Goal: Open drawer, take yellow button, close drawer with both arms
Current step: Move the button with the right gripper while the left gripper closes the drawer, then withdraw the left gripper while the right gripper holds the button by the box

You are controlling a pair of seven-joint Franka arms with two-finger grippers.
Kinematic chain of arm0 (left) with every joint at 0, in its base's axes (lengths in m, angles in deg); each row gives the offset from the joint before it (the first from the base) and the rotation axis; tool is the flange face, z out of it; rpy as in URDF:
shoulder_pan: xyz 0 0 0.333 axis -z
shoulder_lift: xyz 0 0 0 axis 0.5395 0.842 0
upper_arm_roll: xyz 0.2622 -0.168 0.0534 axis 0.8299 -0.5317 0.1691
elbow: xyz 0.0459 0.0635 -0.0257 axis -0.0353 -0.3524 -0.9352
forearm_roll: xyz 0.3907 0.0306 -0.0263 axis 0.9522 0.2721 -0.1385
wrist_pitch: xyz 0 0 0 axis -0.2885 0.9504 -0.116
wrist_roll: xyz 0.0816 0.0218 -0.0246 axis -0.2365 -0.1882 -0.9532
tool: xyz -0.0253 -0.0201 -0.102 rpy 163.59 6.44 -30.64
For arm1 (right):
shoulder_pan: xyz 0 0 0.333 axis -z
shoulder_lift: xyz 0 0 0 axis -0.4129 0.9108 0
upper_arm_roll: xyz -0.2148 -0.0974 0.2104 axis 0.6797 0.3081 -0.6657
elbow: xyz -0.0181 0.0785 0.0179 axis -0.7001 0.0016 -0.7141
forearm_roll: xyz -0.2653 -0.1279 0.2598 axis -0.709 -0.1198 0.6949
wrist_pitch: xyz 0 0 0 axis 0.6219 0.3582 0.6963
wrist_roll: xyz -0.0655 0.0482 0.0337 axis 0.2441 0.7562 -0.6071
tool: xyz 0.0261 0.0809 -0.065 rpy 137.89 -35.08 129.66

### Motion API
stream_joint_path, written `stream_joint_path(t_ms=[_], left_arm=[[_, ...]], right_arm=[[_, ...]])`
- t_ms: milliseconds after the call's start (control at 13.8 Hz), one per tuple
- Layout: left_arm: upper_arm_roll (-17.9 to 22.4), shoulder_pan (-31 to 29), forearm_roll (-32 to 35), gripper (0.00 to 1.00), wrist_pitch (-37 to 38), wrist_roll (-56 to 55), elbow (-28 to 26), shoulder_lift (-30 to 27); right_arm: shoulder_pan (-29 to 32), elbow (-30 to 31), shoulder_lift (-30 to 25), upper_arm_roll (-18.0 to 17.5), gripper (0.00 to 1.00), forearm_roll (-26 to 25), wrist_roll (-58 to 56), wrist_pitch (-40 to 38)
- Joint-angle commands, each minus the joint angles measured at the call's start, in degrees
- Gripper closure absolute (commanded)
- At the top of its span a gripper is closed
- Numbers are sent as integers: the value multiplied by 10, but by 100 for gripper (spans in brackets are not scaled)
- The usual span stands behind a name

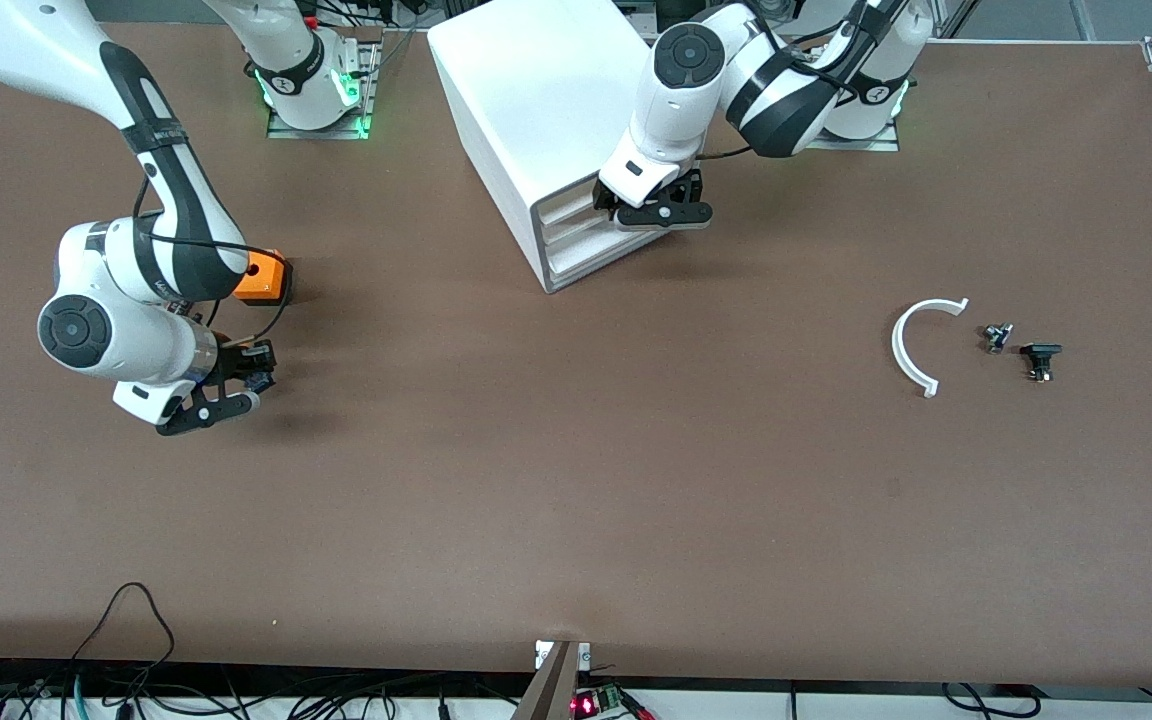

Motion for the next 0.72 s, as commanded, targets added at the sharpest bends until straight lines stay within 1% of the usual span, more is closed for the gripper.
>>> stream_joint_path(t_ms=[0,72,144,217,289,361,433,506,578,650], left_arm=[[10,-47,-3,0,-6,13,-2,-12],[40,-63,-2,0,-15,16,13,-14],[80,-69,-2,0,-16,44,26,-15],[122,-72,-2,0,-13,113,42,-19],[164,-76,-2,0,1,189,57,-29],[197,-81,-8,0,31,259,72,-40],[222,-90,-9,0,67,313,95,-52],[245,-96,-9,0,113,359,125,-63],[271,-96,-9,0,164,402,158,-73],[293,-96,-6,0,211,442,179,-86]], right_arm=[[38,72,-31,-12,62,-1,-64,60],[46,91,-31,-12,62,-3,-72,89],[54,121,-31,-12,62,-4,-90,134],[62,150,-31,-11,62,-4,-109,181],[64,163,-31,-11,62,-3,-122,203],[68,164,-30,-11,59,-3,-123,204],[69,163,-29,-11,47,-2,-118,204],[69,158,-29,-11,0,2,-107,199],[68,149,-31,-13,0,3,-82,184],[68,132,-35,-18,0,1,-47,156]])
